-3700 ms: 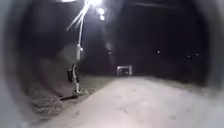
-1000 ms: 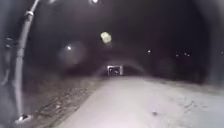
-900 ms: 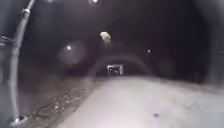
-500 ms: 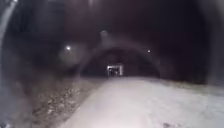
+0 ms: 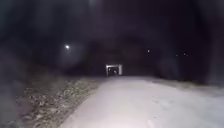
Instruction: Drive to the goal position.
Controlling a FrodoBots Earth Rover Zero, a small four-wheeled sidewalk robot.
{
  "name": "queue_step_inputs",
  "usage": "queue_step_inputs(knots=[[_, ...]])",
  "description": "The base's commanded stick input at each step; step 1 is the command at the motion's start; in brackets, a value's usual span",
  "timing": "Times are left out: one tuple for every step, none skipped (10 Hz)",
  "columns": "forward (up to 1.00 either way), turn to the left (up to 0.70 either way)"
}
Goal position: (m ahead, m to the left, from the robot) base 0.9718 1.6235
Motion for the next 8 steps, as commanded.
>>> queue_step_inputs(knots=[[0.7,0.0],[0.7,0.0],[0.7,0.0],[0.7,0.0],[0.7,0.0],[0.7,0.0],[0.7,0.0],[0.7,0.0]])
